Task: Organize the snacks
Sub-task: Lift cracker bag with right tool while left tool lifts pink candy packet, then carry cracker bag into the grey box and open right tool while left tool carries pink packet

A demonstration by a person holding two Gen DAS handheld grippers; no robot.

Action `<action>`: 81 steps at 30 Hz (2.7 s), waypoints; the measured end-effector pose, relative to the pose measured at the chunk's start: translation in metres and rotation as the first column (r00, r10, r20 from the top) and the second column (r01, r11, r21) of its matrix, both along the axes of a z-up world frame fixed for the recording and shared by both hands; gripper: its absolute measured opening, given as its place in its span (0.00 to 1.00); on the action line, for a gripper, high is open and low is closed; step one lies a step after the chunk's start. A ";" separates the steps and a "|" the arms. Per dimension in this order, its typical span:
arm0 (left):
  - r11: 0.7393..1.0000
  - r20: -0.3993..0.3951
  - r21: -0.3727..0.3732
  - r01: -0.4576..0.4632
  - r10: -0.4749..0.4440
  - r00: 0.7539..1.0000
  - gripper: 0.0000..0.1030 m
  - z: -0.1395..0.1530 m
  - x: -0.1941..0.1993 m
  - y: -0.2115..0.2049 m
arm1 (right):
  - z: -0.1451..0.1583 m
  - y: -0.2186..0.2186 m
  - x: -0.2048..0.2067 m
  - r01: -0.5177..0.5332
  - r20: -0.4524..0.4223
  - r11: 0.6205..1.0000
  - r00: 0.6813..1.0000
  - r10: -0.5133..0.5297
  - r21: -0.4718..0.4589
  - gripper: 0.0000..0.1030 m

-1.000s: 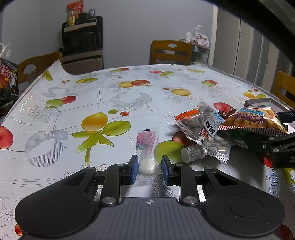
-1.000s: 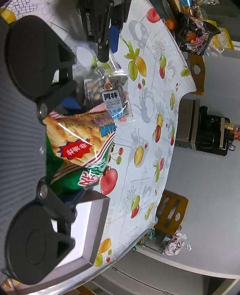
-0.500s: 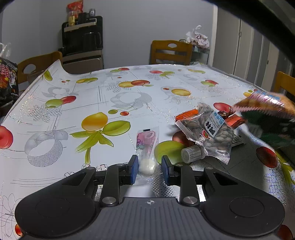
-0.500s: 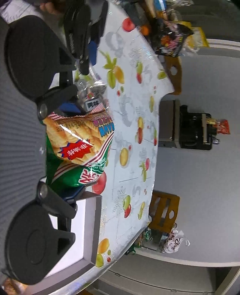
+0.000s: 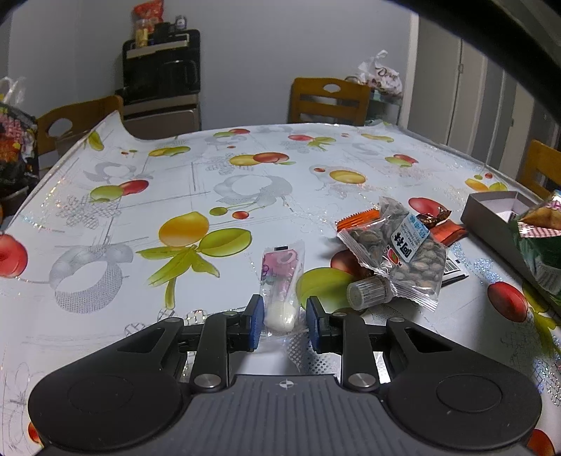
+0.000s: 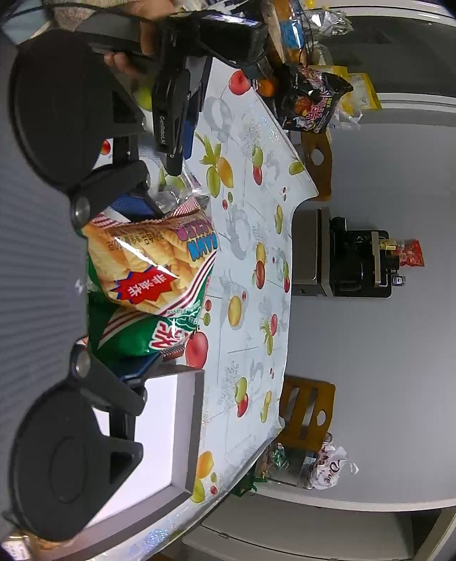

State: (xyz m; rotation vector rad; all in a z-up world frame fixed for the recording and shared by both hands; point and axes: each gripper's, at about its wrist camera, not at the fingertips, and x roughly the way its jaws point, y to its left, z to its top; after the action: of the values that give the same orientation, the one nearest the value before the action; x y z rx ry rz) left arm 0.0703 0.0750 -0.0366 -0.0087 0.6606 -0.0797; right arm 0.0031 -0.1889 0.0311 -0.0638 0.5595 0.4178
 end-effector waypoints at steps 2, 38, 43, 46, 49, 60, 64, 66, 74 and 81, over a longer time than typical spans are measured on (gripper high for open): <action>1.000 0.004 -0.009 -0.009 0.009 1.000 0.26 0.000 -0.003 0.001 | 0.002 -0.003 -0.002 -0.002 0.003 1.000 1.000 0.002 0.009 0.74; 0.993 0.384 -0.055 0.105 -0.076 0.920 0.25 0.120 -0.073 -0.029 | 0.041 -0.055 -0.027 0.057 0.133 0.991 0.988 -0.073 0.119 0.74; 0.990 0.399 -0.047 0.136 -0.106 0.911 0.25 0.123 -0.076 -0.041 | 0.049 -0.073 -0.030 0.086 0.154 0.986 0.982 -0.107 0.140 0.74; 0.987 0.410 -0.043 0.153 -0.122 0.904 0.25 0.127 -0.076 -0.047 | 0.056 -0.085 -0.033 0.105 0.179 0.983 0.975 -0.132 0.152 0.74; 0.984 0.425 -0.038 0.176 -0.144 0.894 0.25 0.133 -0.075 -0.055 | 0.066 -0.098 -0.034 0.131 0.212 0.980 0.964 -0.162 0.152 0.74; 0.957 0.495 -0.016 0.290 -0.244 0.834 0.25 0.160 -0.062 -0.100 | 0.107 -0.168 -0.043 0.215 0.269 0.941 0.920 -0.285 0.262 0.74; 0.946 0.496 -0.015 0.322 -0.273 0.824 0.25 0.159 -0.060 -0.116 | 0.103 -0.179 -0.042 0.230 0.259 0.940 0.920 -0.295 0.253 0.74; 0.943 0.489 -0.016 0.333 -0.283 0.825 0.26 0.155 -0.059 -0.121 | 0.096 -0.179 -0.036 0.240 0.246 0.940 0.922 -0.298 0.241 0.74; 0.946 0.427 -0.041 0.323 -0.276 0.861 0.25 0.139 -0.053 -0.124 | 0.042 -0.166 0.013 0.290 0.172 0.947 0.935 -0.311 0.141 0.74; 0.951 0.398 -0.050 0.306 -0.262 0.879 0.25 0.132 -0.055 -0.114 | 0.001 -0.141 0.068 0.289 0.036 0.956 0.956 -0.291 0.051 0.74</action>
State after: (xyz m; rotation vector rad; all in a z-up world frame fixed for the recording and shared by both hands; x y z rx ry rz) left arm 0.0152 -0.0391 0.0951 -0.0027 0.2535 -0.3944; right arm 0.0709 -0.3301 0.0321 0.0525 0.5076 0.1416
